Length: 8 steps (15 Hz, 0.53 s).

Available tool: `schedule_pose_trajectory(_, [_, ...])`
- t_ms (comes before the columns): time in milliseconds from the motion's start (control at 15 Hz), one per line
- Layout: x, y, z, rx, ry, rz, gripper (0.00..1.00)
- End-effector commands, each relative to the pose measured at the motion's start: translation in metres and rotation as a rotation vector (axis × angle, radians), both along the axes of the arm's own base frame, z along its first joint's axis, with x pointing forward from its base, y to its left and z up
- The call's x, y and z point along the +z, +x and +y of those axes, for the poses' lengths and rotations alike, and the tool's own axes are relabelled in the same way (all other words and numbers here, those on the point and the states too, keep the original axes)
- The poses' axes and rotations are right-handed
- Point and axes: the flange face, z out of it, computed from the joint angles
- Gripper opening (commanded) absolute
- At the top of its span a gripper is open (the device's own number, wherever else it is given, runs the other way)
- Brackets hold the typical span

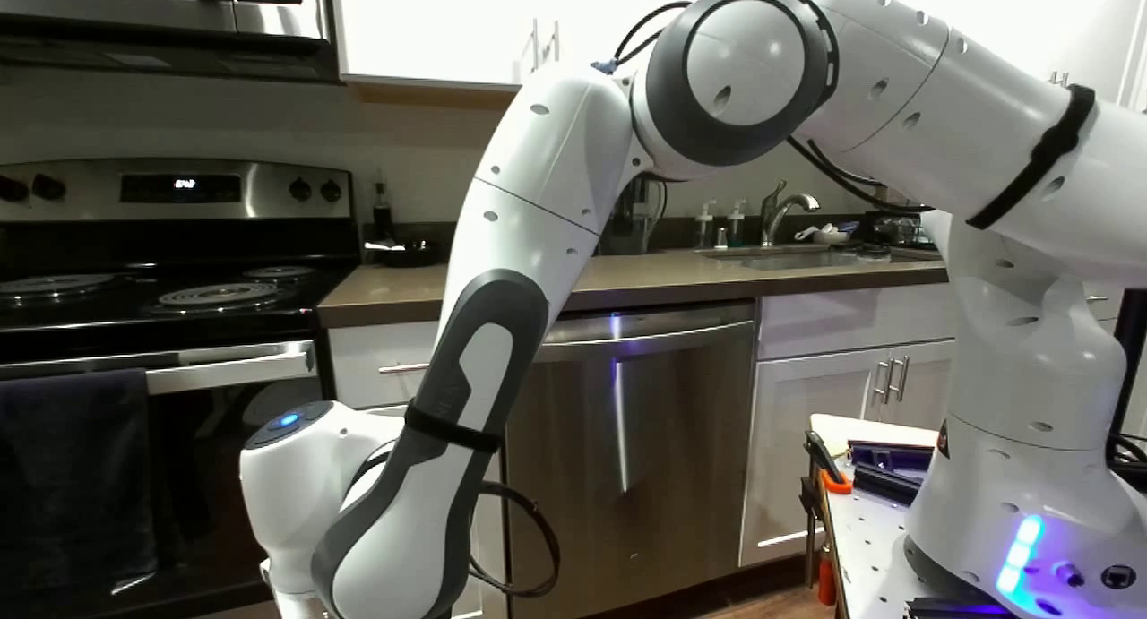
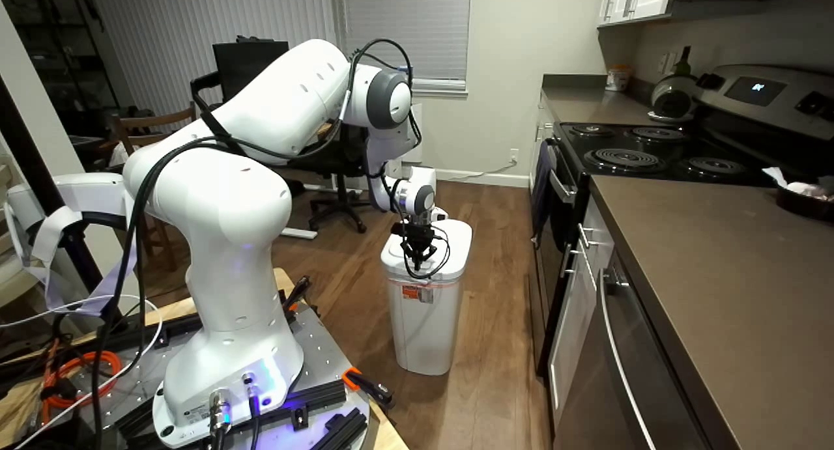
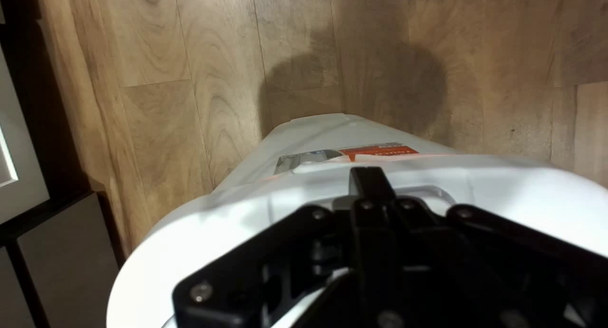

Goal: Open the trash bin

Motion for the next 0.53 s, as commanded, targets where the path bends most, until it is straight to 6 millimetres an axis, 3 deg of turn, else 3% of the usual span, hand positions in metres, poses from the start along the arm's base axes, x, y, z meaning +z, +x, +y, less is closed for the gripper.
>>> schedule_pose_trajectory(0, [0.019,-0.003,0.006,0.002,-0.014,-0.007,0.00])
schedule_pose_trajectory(267, [0.025,-0.005,0.011,0.013,-0.008,-0.014,0.00])
schedule_pose_trajectory(467, [0.015,-0.004,0.012,0.018,0.002,-0.005,0.00])
